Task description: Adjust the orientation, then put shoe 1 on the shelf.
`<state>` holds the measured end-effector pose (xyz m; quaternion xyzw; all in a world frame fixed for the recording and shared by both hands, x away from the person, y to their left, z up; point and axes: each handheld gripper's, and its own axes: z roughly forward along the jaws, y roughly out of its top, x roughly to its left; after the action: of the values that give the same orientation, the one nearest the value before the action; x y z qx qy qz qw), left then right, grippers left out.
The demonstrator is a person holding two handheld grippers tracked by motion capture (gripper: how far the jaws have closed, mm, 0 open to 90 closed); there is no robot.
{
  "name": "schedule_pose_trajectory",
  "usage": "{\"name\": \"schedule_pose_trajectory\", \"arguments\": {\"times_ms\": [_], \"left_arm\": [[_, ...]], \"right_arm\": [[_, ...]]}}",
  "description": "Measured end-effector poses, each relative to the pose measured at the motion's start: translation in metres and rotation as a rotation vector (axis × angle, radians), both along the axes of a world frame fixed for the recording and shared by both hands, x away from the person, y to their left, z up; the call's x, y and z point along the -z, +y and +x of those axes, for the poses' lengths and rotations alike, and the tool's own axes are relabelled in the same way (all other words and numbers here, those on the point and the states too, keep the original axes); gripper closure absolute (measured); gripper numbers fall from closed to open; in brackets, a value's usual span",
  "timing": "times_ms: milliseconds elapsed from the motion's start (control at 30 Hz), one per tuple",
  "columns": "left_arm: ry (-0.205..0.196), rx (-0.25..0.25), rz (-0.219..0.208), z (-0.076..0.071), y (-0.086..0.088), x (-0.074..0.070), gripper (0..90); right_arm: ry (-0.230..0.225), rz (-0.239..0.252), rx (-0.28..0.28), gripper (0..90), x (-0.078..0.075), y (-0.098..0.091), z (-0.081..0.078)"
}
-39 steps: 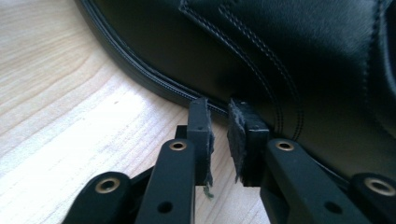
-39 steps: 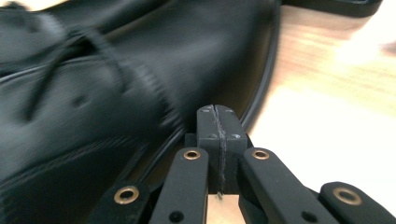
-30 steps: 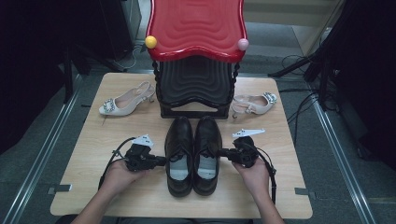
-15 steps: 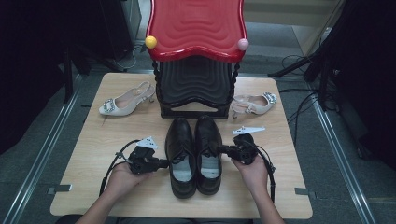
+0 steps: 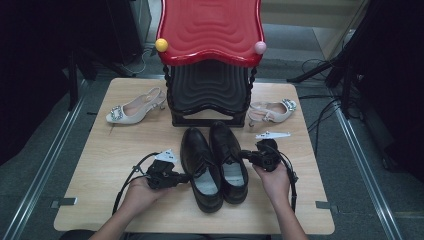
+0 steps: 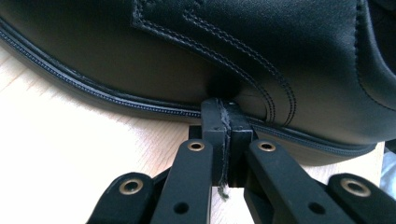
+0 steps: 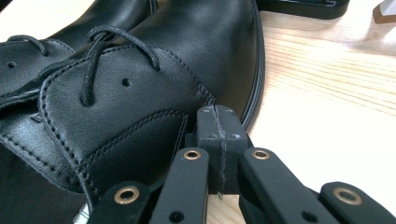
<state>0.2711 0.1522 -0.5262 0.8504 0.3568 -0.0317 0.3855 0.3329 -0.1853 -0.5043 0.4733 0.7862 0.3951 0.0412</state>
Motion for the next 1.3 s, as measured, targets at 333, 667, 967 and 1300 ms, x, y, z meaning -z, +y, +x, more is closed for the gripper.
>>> {"name": "schedule_pose_trajectory", "arguments": {"times_ms": [333, 667, 967, 1300], "left_arm": [[0.013, -0.039, 0.002, 0.004, 0.029, -0.009, 67.0], [0.013, -0.070, 0.013, 0.009, 0.037, -0.006, 51.2], [-0.010, -0.076, 0.022, 0.009, 0.037, -0.006, 45.3], [-0.018, -0.077, 0.030, 0.010, 0.039, -0.006, 43.1]], "right_arm": [[0.003, 0.027, 0.009, 81.4, -0.010, -0.010, -0.004], [0.001, 0.041, -0.007, 78.4, -0.019, -0.009, -0.013], [0.002, 0.048, -0.021, 77.2, -0.032, -0.009, -0.026], [0.009, 0.048, -0.112, 77.8, -0.054, 0.009, -0.047]]}}
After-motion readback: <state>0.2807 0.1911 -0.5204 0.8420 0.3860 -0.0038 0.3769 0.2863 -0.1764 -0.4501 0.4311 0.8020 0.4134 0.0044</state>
